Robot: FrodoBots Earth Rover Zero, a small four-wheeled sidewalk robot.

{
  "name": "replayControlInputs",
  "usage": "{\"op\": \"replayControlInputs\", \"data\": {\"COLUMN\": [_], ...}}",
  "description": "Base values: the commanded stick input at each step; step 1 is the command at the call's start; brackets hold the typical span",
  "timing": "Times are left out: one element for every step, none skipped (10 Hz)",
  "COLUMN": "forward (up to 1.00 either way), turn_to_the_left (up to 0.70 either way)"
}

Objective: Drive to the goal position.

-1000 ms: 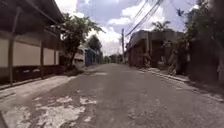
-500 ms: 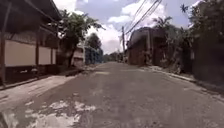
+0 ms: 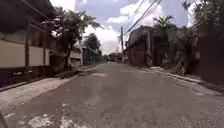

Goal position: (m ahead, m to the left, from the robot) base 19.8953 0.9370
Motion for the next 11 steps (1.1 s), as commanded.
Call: {"op": "replayControlInputs", "data": {"forward": [1.00, 1.00, 1.00, 1.00, 1.00, 1.00, 1.00, 1.00, 1.00, 1.00, 1.00], "turn_to_the_left": [0.00, 0.00, 0.00, 0.00, 0.00, 0.00, 0.00, 0.00, 0.00, 0.00, 0.00]}}
